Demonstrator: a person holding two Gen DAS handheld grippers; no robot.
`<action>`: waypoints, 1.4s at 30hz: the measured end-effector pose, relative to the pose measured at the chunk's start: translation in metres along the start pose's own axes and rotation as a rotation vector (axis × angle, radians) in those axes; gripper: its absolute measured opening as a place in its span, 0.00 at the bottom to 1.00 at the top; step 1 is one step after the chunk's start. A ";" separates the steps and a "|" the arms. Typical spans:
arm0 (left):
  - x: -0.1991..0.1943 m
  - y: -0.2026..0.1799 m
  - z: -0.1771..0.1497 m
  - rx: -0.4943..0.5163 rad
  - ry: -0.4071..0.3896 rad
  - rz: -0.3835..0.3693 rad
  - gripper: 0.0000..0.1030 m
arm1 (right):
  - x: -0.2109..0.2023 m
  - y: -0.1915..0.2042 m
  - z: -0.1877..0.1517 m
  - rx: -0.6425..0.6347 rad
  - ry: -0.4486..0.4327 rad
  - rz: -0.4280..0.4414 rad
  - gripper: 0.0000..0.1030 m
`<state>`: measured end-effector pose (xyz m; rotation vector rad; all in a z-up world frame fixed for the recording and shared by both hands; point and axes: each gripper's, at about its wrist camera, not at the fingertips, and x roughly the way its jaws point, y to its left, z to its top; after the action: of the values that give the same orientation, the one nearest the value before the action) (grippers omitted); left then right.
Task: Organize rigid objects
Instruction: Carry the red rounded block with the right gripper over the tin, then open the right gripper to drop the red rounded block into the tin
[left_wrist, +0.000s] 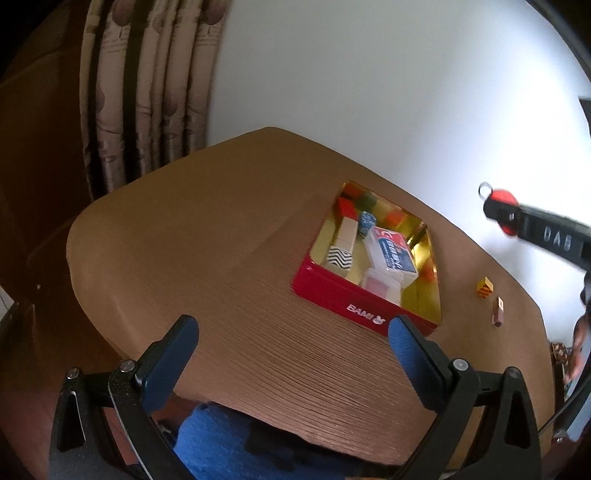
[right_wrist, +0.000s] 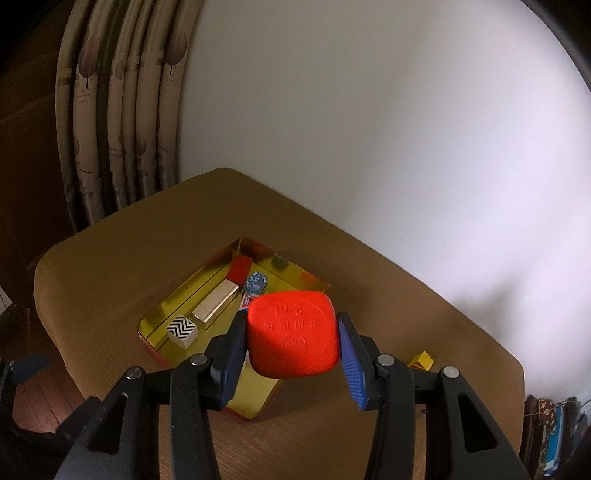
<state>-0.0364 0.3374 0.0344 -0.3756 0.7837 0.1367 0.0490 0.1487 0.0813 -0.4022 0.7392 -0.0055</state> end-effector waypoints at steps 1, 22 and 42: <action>0.000 0.004 0.003 -0.010 -0.002 0.004 0.99 | 0.002 0.002 -0.001 -0.002 0.005 0.002 0.46; 0.013 0.020 0.008 -0.081 0.040 0.006 0.99 | 0.071 0.026 -0.034 0.111 0.163 0.173 0.46; 0.023 0.020 0.010 -0.095 0.072 -0.008 0.99 | 0.124 0.033 -0.056 0.264 0.277 0.278 0.46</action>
<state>-0.0191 0.3596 0.0188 -0.4755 0.8484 0.1540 0.1000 0.1419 -0.0486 -0.0430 1.0496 0.1035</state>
